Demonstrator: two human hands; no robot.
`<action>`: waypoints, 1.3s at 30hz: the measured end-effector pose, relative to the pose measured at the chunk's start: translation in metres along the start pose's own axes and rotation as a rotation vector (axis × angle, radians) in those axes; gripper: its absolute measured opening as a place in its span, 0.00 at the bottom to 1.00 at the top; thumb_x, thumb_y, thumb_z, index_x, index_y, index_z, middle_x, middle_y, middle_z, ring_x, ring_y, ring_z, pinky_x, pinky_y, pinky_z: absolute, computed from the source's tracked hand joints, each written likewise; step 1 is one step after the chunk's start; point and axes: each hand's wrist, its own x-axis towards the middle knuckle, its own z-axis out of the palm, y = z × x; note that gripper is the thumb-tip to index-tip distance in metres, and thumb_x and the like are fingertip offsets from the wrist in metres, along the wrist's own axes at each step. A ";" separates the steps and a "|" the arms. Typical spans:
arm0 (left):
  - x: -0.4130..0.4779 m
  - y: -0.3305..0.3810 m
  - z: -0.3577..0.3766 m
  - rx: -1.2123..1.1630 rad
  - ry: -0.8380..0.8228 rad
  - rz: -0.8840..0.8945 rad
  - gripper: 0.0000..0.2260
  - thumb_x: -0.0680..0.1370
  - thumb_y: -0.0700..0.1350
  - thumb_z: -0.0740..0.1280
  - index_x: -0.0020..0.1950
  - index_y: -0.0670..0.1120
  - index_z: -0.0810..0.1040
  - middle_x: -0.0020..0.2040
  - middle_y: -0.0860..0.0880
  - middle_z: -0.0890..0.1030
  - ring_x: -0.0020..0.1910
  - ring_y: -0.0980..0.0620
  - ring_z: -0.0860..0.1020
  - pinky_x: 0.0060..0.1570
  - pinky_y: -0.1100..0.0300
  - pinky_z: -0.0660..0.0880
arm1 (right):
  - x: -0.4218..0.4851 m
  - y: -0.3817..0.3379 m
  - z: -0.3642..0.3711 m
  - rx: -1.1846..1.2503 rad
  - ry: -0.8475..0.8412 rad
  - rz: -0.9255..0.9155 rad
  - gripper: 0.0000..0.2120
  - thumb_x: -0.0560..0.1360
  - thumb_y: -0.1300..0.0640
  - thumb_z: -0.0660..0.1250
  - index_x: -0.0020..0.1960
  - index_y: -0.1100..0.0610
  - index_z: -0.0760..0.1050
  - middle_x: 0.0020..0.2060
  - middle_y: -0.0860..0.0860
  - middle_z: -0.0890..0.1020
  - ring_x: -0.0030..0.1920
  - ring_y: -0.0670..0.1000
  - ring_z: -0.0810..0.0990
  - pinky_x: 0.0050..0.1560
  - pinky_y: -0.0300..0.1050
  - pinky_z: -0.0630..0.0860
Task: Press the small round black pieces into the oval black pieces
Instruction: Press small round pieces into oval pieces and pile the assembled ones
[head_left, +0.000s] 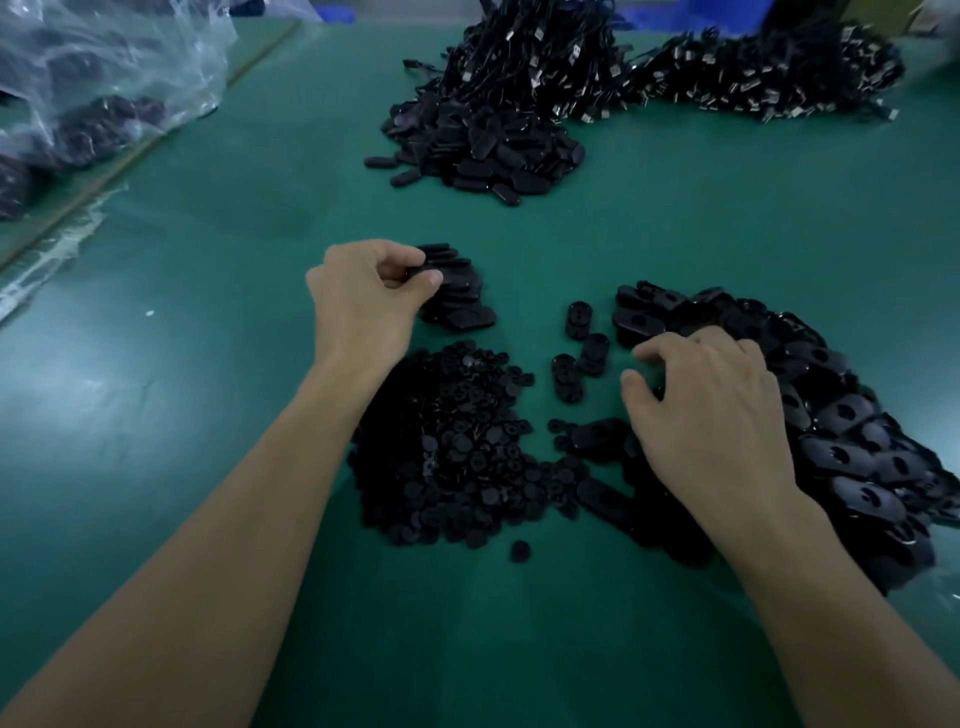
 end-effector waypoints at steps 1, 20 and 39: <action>0.002 -0.001 0.002 0.048 -0.010 0.016 0.08 0.74 0.46 0.78 0.52 0.50 0.86 0.39 0.58 0.83 0.37 0.64 0.81 0.46 0.73 0.77 | 0.000 -0.001 0.000 0.000 0.013 -0.015 0.18 0.81 0.48 0.63 0.68 0.53 0.76 0.58 0.55 0.77 0.61 0.60 0.71 0.59 0.54 0.69; -0.026 0.016 -0.011 0.091 -0.024 0.151 0.06 0.79 0.47 0.71 0.42 0.56 0.82 0.37 0.62 0.82 0.33 0.68 0.76 0.37 0.77 0.69 | 0.003 -0.004 0.004 0.033 -0.074 -0.142 0.16 0.82 0.56 0.61 0.68 0.52 0.77 0.63 0.53 0.78 0.64 0.56 0.74 0.66 0.54 0.68; -0.076 0.027 -0.023 -0.071 -0.157 0.317 0.03 0.76 0.44 0.76 0.46 0.52 0.85 0.33 0.63 0.81 0.33 0.64 0.78 0.34 0.75 0.70 | 0.004 -0.006 0.003 0.664 0.108 -0.267 0.12 0.76 0.63 0.73 0.55 0.49 0.81 0.46 0.37 0.82 0.49 0.38 0.82 0.53 0.30 0.76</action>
